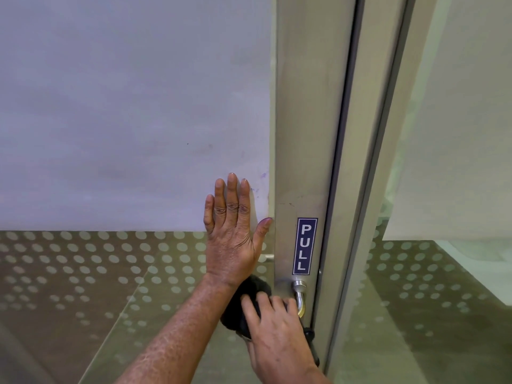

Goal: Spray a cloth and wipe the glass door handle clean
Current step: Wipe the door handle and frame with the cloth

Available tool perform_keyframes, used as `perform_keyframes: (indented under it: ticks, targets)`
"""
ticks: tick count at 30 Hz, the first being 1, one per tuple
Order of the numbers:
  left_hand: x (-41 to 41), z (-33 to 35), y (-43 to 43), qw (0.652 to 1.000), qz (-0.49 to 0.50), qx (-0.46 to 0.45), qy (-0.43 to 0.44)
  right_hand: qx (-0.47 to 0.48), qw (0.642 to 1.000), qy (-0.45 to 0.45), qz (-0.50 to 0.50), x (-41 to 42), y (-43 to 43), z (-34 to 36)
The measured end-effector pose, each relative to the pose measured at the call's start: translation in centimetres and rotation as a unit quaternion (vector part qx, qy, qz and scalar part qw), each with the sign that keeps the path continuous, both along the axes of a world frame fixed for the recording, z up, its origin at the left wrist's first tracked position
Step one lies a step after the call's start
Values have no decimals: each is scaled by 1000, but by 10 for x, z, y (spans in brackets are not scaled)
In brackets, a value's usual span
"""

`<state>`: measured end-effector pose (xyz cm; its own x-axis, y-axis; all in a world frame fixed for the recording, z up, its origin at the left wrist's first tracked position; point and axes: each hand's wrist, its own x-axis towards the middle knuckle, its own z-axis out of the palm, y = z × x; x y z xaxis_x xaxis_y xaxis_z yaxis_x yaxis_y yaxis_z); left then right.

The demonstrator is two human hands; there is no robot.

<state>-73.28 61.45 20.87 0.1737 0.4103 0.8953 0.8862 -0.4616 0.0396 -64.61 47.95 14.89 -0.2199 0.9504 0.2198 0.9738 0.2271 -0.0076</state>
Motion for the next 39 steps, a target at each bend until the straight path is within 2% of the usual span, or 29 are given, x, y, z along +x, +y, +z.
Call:
perform_keyframes:
  ticks: [7, 12, 16, 18, 21, 23, 24, 26, 28, 31, 33, 36, 39]
  targets:
    - [1, -3, 4, 1000, 5, 15, -5, -13, 994, 68, -86, -28, 25, 1]
    - [1, -3, 5, 1000, 5, 15, -5, 10, 997, 60, -40, -21, 18, -4]
    - [2, -4, 6, 1000, 9, 23, -9, 20, 991, 128, 14, -2, 18, 4]
    - [2, -2, 6, 1000, 6, 22, -11, -34, 981, 192, -7, 9, 27, 12]
    - [2, -2, 5, 1000, -1, 23, -9, -167, 954, 245, -51, 18, 44, 27]
    - [1, -2, 4, 1000, -4, 25, -10, -179, 949, 252, -64, 17, 48, 27]
    - [0, -3, 4, 1000, -6, 25, -12, -149, 956, 244, -60, 17, 46, 24]
    - [0, -2, 4, 1000, -4, 23, -11, -29, 979, 202, -26, 17, 35, 11]
    - [1, -1, 4, 1000, -1, 21, -9, 74, 985, 146, 47, 26, 21, -7]
    - [2, -2, 4, 1000, 3, 23, -7, 105, 987, 42, 111, 59, 9, -28]
    - [1, -3, 4, 1000, -2, 27, -9, 137, 982, 11, 128, 80, 8, -38]
    - [1, -2, 4, 1000, -2, 22, -8, 179, 975, 64, 115, 87, 9, -51]
    - [0, -3, 3, 1000, -3, 20, -5, 231, 949, 210, 42, 65, 0, -66]
